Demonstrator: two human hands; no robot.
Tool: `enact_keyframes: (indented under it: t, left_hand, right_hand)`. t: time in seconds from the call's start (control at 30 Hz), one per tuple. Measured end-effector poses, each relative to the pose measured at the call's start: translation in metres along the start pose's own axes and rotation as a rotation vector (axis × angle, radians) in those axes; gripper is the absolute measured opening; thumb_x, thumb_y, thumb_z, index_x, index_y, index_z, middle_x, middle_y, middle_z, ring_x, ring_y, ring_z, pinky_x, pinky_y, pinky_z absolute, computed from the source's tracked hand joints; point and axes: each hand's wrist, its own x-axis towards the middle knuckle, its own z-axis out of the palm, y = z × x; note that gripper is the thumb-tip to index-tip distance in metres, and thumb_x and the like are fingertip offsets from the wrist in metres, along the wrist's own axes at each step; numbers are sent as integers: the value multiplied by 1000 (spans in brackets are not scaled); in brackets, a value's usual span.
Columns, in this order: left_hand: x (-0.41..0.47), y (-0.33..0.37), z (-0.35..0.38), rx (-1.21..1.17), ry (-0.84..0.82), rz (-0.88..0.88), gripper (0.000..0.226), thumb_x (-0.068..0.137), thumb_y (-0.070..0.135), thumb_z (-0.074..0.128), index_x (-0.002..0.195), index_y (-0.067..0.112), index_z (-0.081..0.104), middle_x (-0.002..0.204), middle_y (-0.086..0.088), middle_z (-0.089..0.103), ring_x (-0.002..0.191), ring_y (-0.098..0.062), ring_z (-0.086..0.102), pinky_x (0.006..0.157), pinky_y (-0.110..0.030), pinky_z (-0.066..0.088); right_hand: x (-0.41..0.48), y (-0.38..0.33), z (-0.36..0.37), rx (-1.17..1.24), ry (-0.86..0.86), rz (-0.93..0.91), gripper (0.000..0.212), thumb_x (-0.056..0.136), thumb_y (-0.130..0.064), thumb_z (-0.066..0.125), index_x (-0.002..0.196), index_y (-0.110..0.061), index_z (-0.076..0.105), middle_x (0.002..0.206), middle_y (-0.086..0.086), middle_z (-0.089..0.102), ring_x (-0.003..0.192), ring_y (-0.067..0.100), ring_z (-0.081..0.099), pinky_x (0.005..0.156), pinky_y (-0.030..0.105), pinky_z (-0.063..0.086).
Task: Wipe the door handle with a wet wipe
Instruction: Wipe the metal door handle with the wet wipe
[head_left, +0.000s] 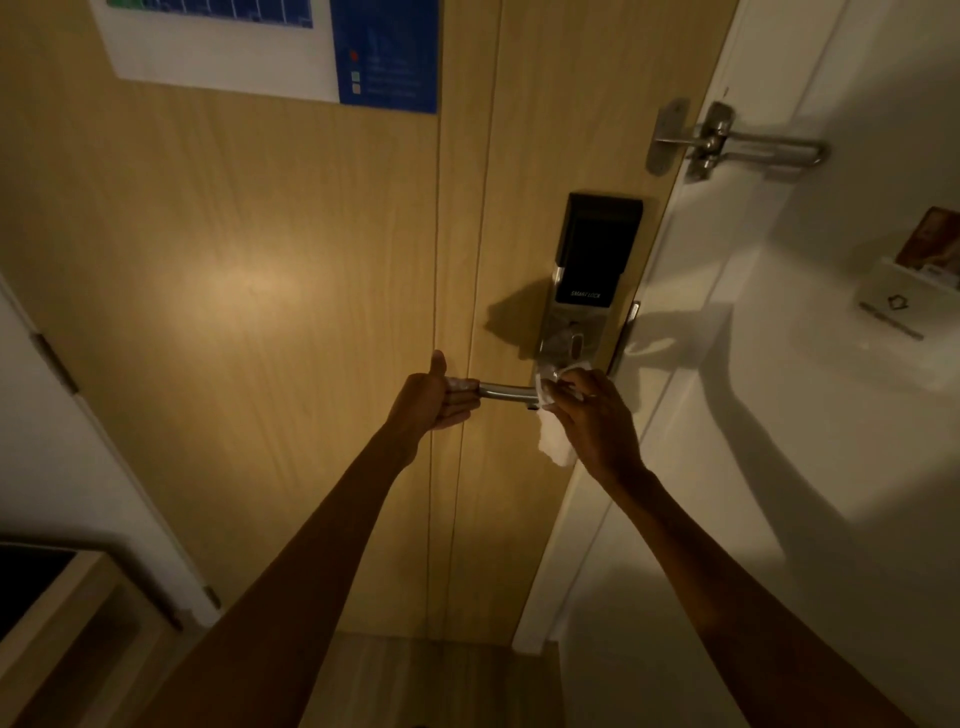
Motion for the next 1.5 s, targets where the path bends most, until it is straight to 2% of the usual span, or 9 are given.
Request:
enact_keyframes:
  t: [0.27, 0.47, 0.63, 0.73, 0.83, 1.07, 1.27, 1.37, 1.5]
  left_hand:
    - [7, -7, -1, -31, 4, 7, 67, 98, 52, 26, 96, 4, 73, 93, -16, 75, 89, -22, 73, 84, -33, 57]
    - [5, -9, 0, -66, 6, 0, 68, 98, 53, 26, 92, 5, 73, 92, -16, 74, 90, -23, 72, 84, -33, 56]
    - [1, -6, 1, -74, 8, -15, 70, 97, 54, 24, 88, 5, 73, 91, -16, 74, 89, -23, 72, 80, -30, 57]
    - [-2, -4, 2, -76, 16, -13, 69, 98, 53, 24, 84, 6, 73, 86, -13, 75, 89, -22, 72, 81, -30, 57]
    - [-4, -5, 3, -77, 24, -2, 68, 98, 52, 24, 86, 7, 74, 89, -15, 74, 89, -22, 72, 82, -30, 57]
    - [-6, -7, 1, -57, -11, 9, 62, 98, 49, 28, 93, 7, 73, 100, -15, 74, 97, -23, 70, 95, -35, 52]
    - [-10, -3, -5, -42, -48, 27, 61, 99, 47, 28, 92, 4, 72, 101, -18, 72, 100, -25, 68, 94, -34, 52]
    - [-12, -3, -5, -4, -56, 47, 58, 99, 46, 30, 92, 8, 73, 99, -16, 73, 100, -26, 68, 95, -34, 52]
    - [-11, -3, -8, 18, -108, 29, 60, 100, 46, 27, 96, 10, 74, 104, -17, 72, 103, -26, 67, 95, -33, 51]
  right_hand:
    - [8, -19, 11, -50, 2, -48, 57, 62, -13, 88, 115, -8, 66, 106, 11, 65, 100, 27, 58, 77, 39, 57]
    - [1, -8, 6, -63, 95, -47, 49, 64, -11, 87, 109, -7, 69, 103, 12, 66, 95, 30, 63, 70, 34, 57]
    - [18, -32, 15, -119, 0, -137, 53, 62, -18, 88, 109, -8, 66, 99, 11, 64, 87, 31, 61, 71, 40, 57]
    - [15, -23, 7, -101, 8, -164, 50, 63, -17, 87, 108, -9, 67, 97, 10, 65, 87, 29, 62, 73, 36, 56]
    - [7, -8, 5, -62, 61, -106, 44, 69, -16, 84, 110, -11, 68, 99, 6, 65, 93, 25, 58, 75, 33, 55]
    - [21, -47, 15, -5, -31, -32, 46, 64, -14, 87, 106, -8, 69, 101, 14, 67, 93, 33, 63, 71, 42, 59]
    - [9, -24, 8, 31, 15, 4, 35, 79, -14, 76, 113, -13, 67, 97, 7, 63, 93, 25, 59, 74, 34, 57]
    - [15, -31, 12, 30, -21, 35, 29, 83, -18, 72, 110, -12, 67, 102, 8, 63, 96, 26, 58, 75, 38, 57]
    - [22, -49, 17, 16, -71, 55, 36, 76, -15, 79, 110, -11, 67, 103, 10, 64, 95, 28, 60, 72, 38, 58]
